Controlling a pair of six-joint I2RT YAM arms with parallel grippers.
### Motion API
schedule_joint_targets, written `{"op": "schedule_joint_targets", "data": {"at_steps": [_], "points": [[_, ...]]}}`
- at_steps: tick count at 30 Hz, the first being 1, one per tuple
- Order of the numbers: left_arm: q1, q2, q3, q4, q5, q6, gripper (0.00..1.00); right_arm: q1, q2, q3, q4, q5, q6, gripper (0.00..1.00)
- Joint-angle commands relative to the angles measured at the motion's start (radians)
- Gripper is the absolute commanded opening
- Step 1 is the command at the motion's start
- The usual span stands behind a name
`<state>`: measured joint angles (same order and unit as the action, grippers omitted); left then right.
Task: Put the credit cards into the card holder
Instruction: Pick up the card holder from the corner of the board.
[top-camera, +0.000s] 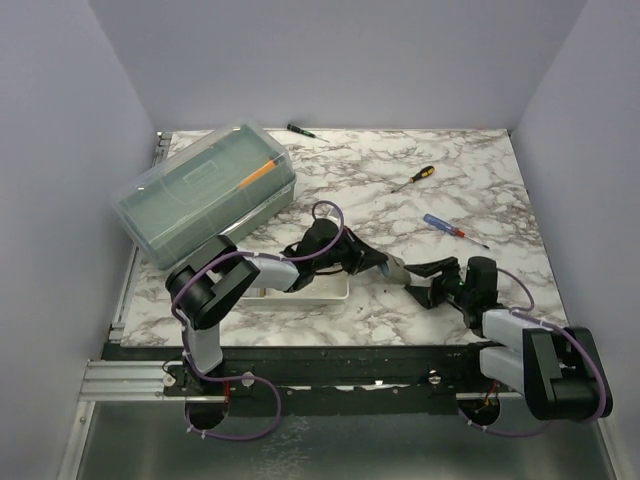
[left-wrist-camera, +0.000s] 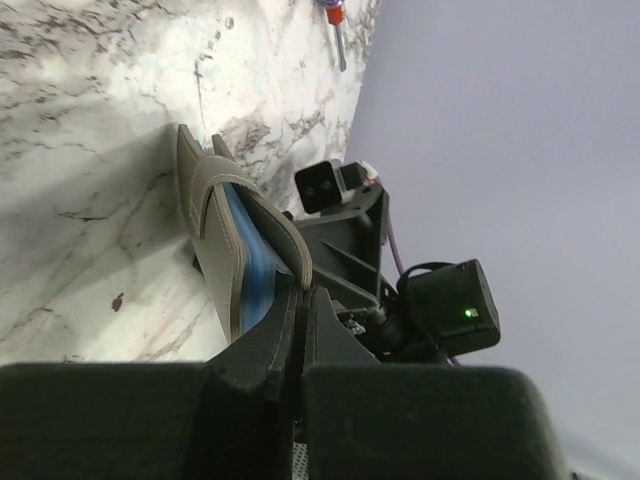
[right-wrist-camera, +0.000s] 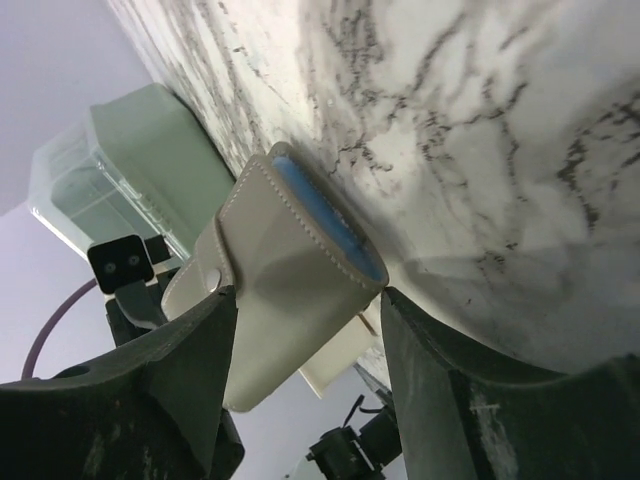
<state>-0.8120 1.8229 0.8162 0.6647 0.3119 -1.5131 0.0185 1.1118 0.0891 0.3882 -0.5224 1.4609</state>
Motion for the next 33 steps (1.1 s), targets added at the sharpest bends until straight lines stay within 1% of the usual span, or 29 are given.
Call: {"op": "schedule_joint_targets", "data": {"at_steps": [1, 7, 13, 15, 16, 17, 18, 19, 20, 22, 23, 24, 25, 26, 28, 30, 32, 33], "points": [[-0.013, 0.015, 0.038, 0.088, 0.049, -0.06, 0.0, 0.001, 0.077, -0.022, 0.112, -0.051, 0.078, 0.61], [-0.036, 0.033, 0.04, 0.127, 0.055, -0.089, 0.0, 0.002, 0.126, -0.064, 0.256, -0.068, 0.167, 0.59], [-0.045, 0.042, 0.014, 0.144, 0.05, -0.064, 0.0, 0.002, 0.117, -0.07, 0.322, -0.035, 0.241, 0.53], [-0.045, 0.035, -0.009, 0.143, 0.033, -0.035, 0.0, 0.002, 0.116, -0.054, 0.34, -0.038, 0.241, 0.47], [-0.045, 0.032, -0.017, 0.137, 0.026, -0.015, 0.0, 0.001, 0.116, -0.045, 0.342, -0.036, 0.242, 0.42], [-0.042, 0.029, -0.027, 0.128, 0.022, -0.005, 0.0, 0.002, 0.117, -0.041, 0.368, -0.028, 0.236, 0.32], [-0.037, 0.024, -0.036, 0.126, 0.019, 0.005, 0.0, 0.002, 0.116, -0.038, 0.386, -0.02, 0.228, 0.25], [-0.031, 0.017, -0.043, 0.122, 0.015, 0.027, 0.0, 0.001, 0.116, -0.036, 0.391, -0.016, 0.229, 0.2], [-0.022, 0.007, -0.046, 0.093, 0.01, 0.053, 0.0, 0.0, 0.115, -0.039, 0.408, -0.007, 0.23, 0.17], [-0.012, -0.006, -0.041, 0.033, 0.006, 0.11, 0.07, 0.0, 0.123, -0.038, 0.464, 0.011, 0.215, 0.1], [-0.007, -0.011, -0.033, -0.011, 0.01, 0.147, 0.16, -0.001, 0.126, -0.029, 0.474, 0.021, 0.196, 0.05], [-0.001, -0.018, -0.011, -0.076, 0.018, 0.185, 0.27, 0.001, 0.13, -0.011, 0.47, 0.03, 0.162, 0.01], [0.004, -0.027, 0.012, -0.156, 0.023, 0.233, 0.39, 0.0, 0.134, 0.016, 0.444, 0.038, 0.101, 0.0], [0.008, -0.041, 0.037, -0.238, 0.017, 0.297, 0.49, 0.0, 0.14, 0.054, 0.394, 0.042, 0.032, 0.0], [0.008, -0.082, 0.086, -0.423, -0.048, 0.438, 0.61, 0.0, 0.15, 0.145, 0.283, 0.053, -0.144, 0.0], [0.009, -0.127, 0.131, -0.555, -0.122, 0.565, 0.66, 0.0, 0.168, 0.244, 0.156, 0.071, -0.349, 0.0], [0.01, -0.164, 0.172, -0.64, -0.197, 0.677, 0.67, 0.0, 0.199, 0.323, 0.114, 0.071, -0.533, 0.0], [0.01, -0.178, 0.195, -0.659, -0.223, 0.731, 0.67, 0.0, 0.217, 0.364, 0.097, 0.044, -0.617, 0.0]]}}
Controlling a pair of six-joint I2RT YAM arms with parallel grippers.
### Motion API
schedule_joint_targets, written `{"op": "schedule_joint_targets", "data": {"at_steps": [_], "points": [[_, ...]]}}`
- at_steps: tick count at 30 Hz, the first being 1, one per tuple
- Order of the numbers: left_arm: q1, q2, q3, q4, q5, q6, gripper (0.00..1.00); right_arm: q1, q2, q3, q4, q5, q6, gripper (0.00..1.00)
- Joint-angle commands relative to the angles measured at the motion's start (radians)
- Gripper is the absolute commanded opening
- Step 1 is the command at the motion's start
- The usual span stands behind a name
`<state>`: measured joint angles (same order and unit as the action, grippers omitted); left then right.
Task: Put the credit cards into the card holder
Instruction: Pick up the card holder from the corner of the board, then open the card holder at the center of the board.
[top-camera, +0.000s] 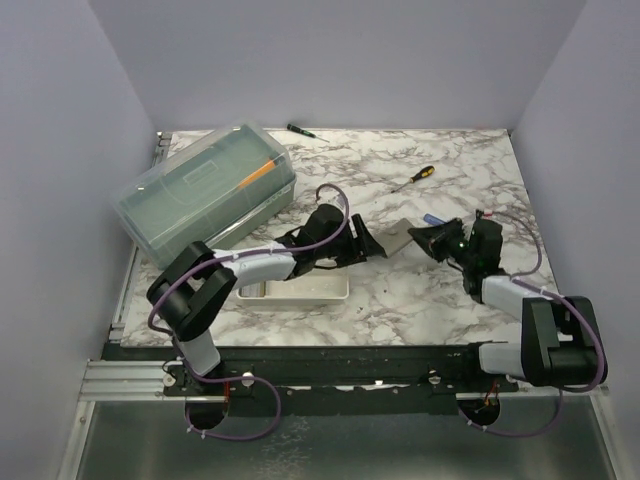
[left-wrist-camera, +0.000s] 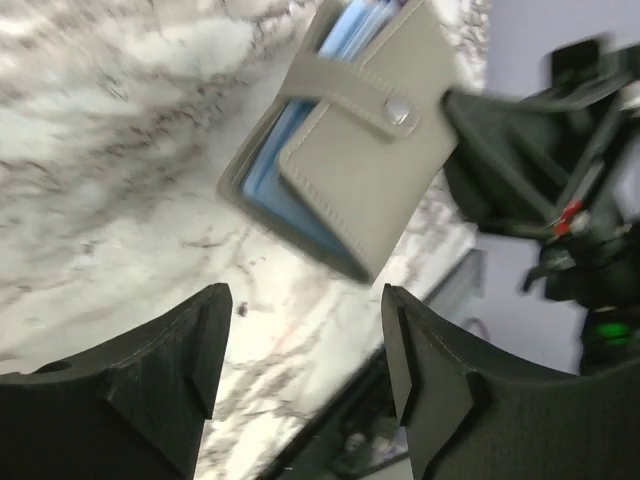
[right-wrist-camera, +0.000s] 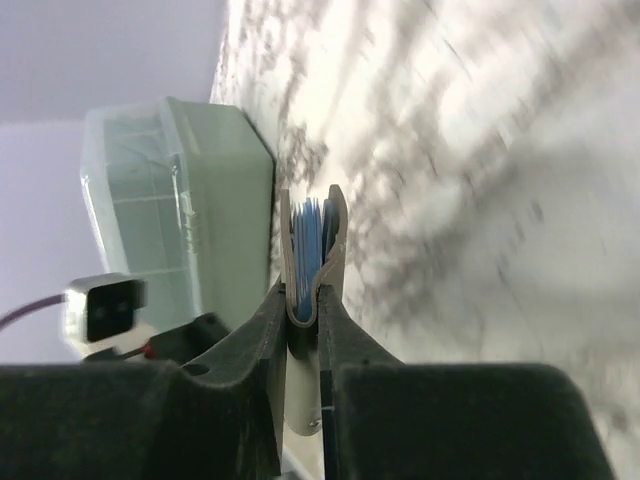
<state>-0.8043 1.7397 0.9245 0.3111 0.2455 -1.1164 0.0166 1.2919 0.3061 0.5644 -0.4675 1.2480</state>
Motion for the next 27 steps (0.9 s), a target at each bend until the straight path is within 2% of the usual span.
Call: {"op": "schedule_joint_targets", "data": {"at_steps": [1, 5, 8, 17, 27], "points": [[0.003, -0.095, 0.111, -0.329, -0.169, 0.377, 0.69, 0.002, 0.064, 0.187, -0.099, -0.028, -0.479, 0.0], [0.004, 0.006, 0.316, -0.455, -0.17, 0.502, 0.68, 0.003, 0.199, 0.384, -0.275, -0.152, -0.717, 0.0], [0.001, 0.096, 0.427, -0.485, -0.215, 0.55, 0.68, 0.001, 0.251, 0.459, -0.348, -0.176, -0.775, 0.0], [-0.04, 0.375, 0.758, -0.645, -0.395, 0.682, 0.66, 0.002, 0.309, 0.496, -0.382, -0.205, -0.74, 0.0], [-0.059, 0.451, 0.819, -0.676, -0.398, 0.706, 0.52, 0.002, 0.332, 0.493, -0.351, -0.23, -0.711, 0.0]]}}
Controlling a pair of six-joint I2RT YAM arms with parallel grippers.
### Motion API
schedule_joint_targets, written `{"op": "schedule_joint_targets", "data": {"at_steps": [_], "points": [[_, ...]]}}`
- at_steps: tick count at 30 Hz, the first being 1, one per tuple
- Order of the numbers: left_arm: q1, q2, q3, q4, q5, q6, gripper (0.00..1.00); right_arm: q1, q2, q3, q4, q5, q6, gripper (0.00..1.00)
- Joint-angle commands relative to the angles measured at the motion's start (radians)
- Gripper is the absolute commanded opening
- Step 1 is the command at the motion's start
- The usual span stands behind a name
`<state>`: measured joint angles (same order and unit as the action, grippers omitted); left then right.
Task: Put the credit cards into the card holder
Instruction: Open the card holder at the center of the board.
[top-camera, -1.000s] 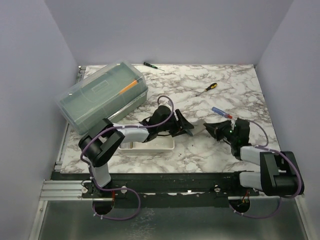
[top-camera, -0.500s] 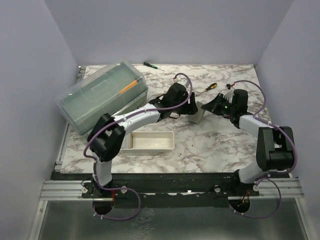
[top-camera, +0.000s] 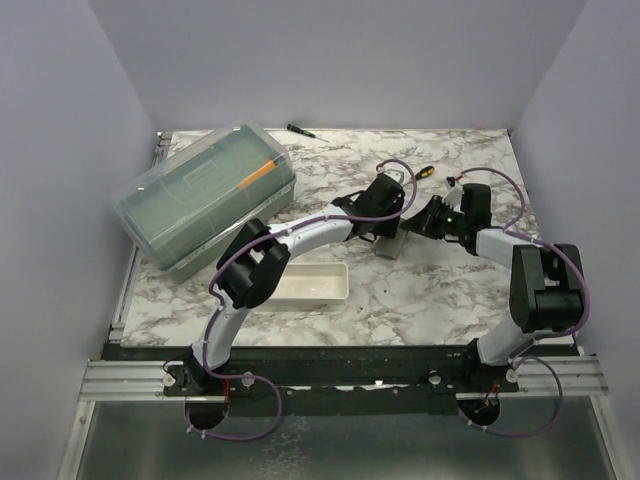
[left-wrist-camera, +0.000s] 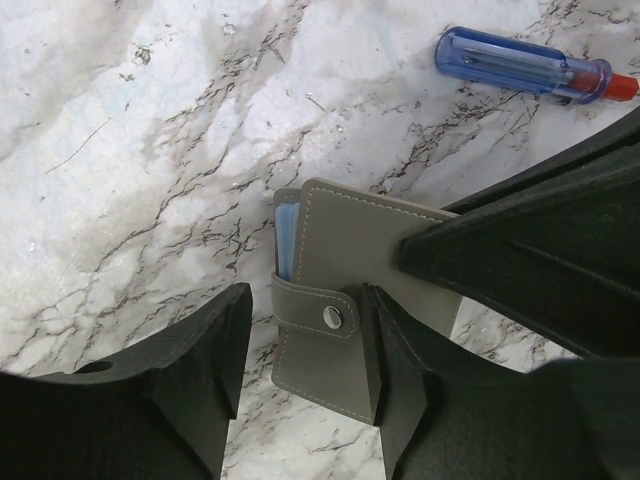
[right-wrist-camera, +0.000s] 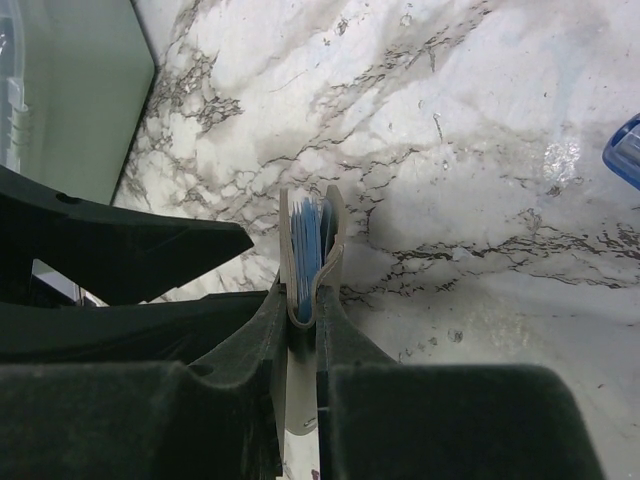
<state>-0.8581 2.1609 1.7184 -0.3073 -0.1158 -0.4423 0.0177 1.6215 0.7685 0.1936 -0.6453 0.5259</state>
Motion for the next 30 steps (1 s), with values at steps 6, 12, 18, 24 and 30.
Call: {"op": "schedule_joint_targets", "data": {"at_steps": [6, 12, 18, 24, 30], "points": [[-0.008, -0.005, -0.047, -0.062, 0.016, -0.001, 0.6, 0.001, 0.0, 0.031, 0.009, -0.043, 0.005, 0.0], [-0.009, -0.003, -0.081, -0.062, -0.027, 0.023, 0.46, 0.001, -0.004, 0.025, 0.013, -0.04, 0.006, 0.0], [-0.008, -0.009, -0.093, -0.067, -0.025, 0.032, 0.34, 0.001, 0.001, 0.024, 0.009, -0.02, 0.013, 0.0], [-0.007, -0.032, -0.135, -0.069, -0.049, 0.045, 0.36, 0.001, 0.003, 0.019, 0.013, -0.014, 0.018, 0.0], [-0.003, -0.037, -0.153, -0.069, -0.029, 0.048, 0.26, 0.001, 0.007, 0.019, 0.015, -0.013, 0.018, 0.0]]}}
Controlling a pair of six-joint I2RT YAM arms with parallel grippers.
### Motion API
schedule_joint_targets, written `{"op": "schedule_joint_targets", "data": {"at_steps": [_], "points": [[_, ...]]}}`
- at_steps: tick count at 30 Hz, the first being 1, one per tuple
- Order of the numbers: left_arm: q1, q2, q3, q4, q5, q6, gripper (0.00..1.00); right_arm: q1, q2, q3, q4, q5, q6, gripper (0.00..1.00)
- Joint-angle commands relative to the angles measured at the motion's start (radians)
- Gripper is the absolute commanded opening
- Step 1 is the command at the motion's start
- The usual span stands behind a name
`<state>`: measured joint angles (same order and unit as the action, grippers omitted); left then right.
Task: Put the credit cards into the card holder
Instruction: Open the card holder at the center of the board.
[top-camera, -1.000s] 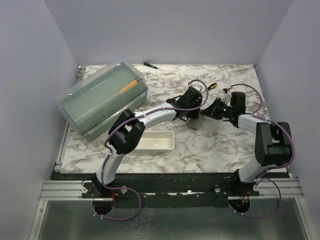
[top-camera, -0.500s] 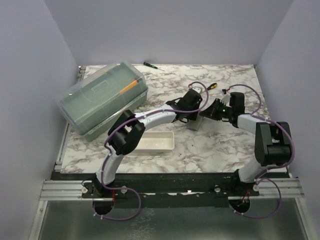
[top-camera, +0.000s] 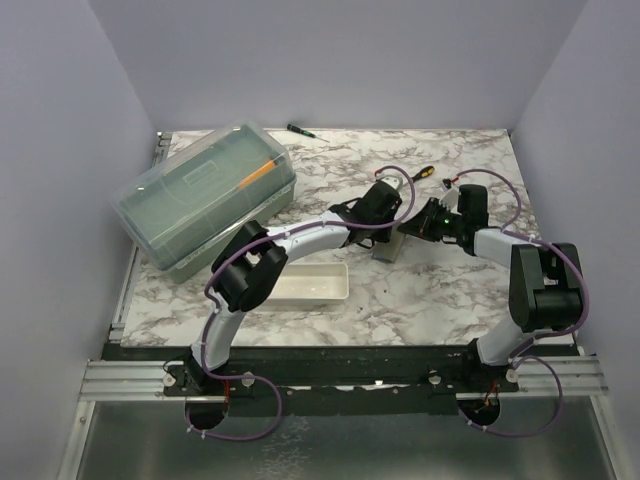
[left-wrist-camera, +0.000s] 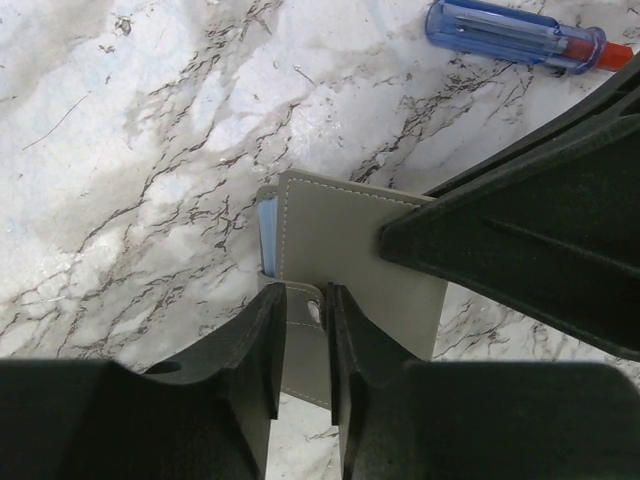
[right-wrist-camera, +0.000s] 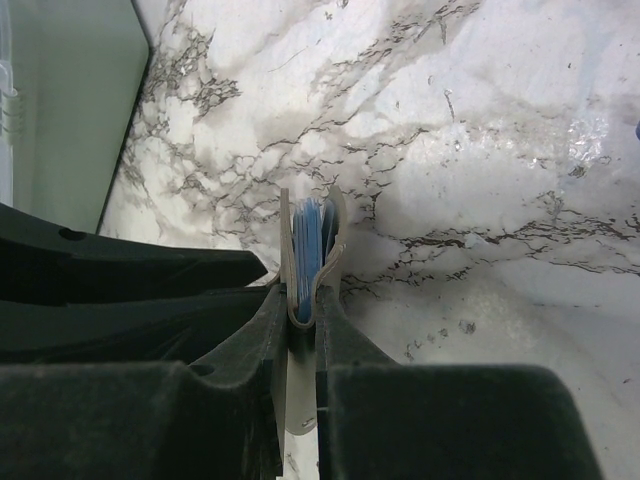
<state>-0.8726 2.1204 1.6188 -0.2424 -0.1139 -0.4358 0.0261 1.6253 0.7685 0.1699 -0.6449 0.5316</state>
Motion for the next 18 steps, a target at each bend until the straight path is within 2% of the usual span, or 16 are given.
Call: {"op": "schedule_joint_targets", "data": {"at_steps": [1, 7, 10, 14, 18], "points": [[0.012, 0.001, -0.056, -0.134, -0.02, 0.038, 0.24, -0.008, 0.003, 0.019, 0.038, -0.011, 0.012, 0.0], [0.027, -0.008, -0.071, -0.133, 0.047, 0.021, 0.22, -0.008, 0.01, 0.017, 0.043, -0.01, 0.014, 0.0], [0.043, -0.011, -0.075, -0.132, 0.093, 0.004, 0.15, -0.008, 0.017, 0.019, 0.04, -0.007, 0.012, 0.0], [0.056, -0.026, -0.076, -0.13, 0.112, 0.0, 0.0, -0.008, 0.023, 0.024, 0.027, 0.008, -0.001, 0.0], [0.075, -0.075, -0.109, -0.126, 0.062, 0.006, 0.0, -0.008, 0.034, 0.035, -0.007, 0.04, -0.022, 0.0]]}}
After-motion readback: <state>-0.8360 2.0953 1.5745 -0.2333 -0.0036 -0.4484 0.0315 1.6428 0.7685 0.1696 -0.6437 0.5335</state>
